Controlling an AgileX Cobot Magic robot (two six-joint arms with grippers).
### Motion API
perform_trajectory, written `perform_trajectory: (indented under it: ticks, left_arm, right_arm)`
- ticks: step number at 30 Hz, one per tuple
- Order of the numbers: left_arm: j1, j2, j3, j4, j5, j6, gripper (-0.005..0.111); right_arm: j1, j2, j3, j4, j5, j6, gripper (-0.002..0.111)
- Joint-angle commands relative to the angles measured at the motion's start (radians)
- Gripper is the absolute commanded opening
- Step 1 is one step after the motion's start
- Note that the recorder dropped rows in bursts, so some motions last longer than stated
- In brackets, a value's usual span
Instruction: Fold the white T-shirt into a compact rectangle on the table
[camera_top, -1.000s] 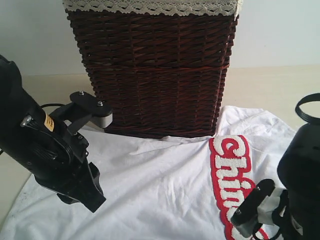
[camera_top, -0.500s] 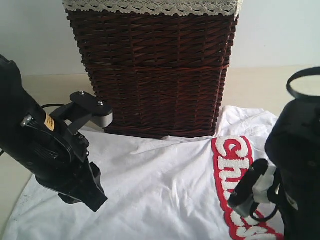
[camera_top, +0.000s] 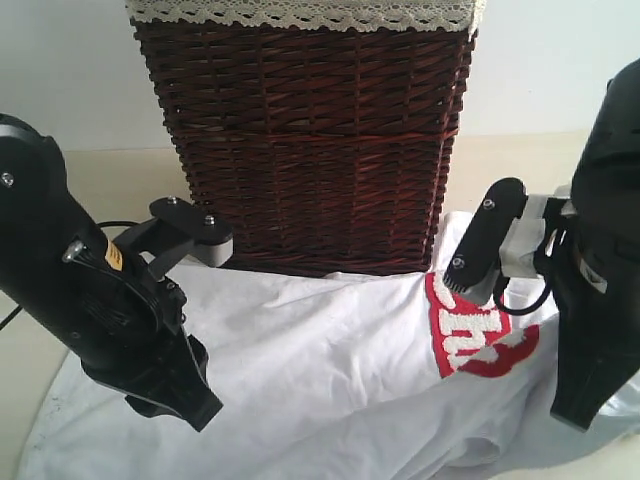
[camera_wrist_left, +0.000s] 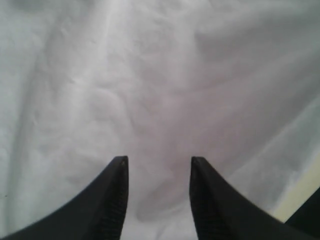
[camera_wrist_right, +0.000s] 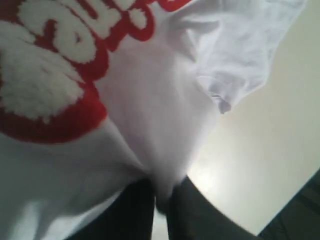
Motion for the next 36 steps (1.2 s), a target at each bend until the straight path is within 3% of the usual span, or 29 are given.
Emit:
perform_trajectory:
  ticks: [1, 5, 9, 16, 18, 24, 30, 34, 36]
  left_arm:
    - [-0.004, 0.012, 0.004, -0.011, -0.006, 0.005, 0.041]
    - [-0.004, 0.012, 0.004, -0.011, -0.004, 0.005, 0.041]
    - [-0.004, 0.012, 0.004, -0.011, -0.004, 0.005, 0.041]
    - [-0.004, 0.012, 0.004, -0.011, -0.008, 0.005, 0.041]
    - [-0.004, 0.012, 0.004, -0.011, -0.008, 0.005, 0.041]
    - [-0.004, 0.012, 0.004, -0.024, -0.002, 0.005, 0.041]
    - [-0.006, 0.012, 0.004, -0.028, -0.002, 0.011, 0.041]
    - [-0.006, 0.012, 0.004, -0.028, -0.002, 0.013, 0.041]
    - [-0.006, 0.012, 0.004, -0.032, -0.002, 0.017, 0.041]
  right_arm:
    - [0.004, -0.005, -0.008, -0.115, -0.001, 0.056, 0.026]
    - [0.004, 0.004, -0.008, -0.109, -0.093, 0.071, 0.045]
    - [0.004, 0.017, -0.008, -0.044, -0.119, 0.134, 0.049]
    - [0.004, 0.017, -0.006, 0.543, -0.050, -0.219, 0.049]
    - [0.004, 0.019, 0.005, 0.634, -0.039, -0.295, 0.049]
    - [0.004, 0.034, 0.068, 0.426, -0.102, -0.204, 0.051]
    - [0.004, 0.118, 0.141, 0.389, -0.147, -0.202, 0.060]
    - [0.004, 0.181, 0.143, 0.320, -0.187, -0.121, 0.057]
    - [0.004, 0.208, 0.143, 0.283, -0.187, -0.075, 0.049]
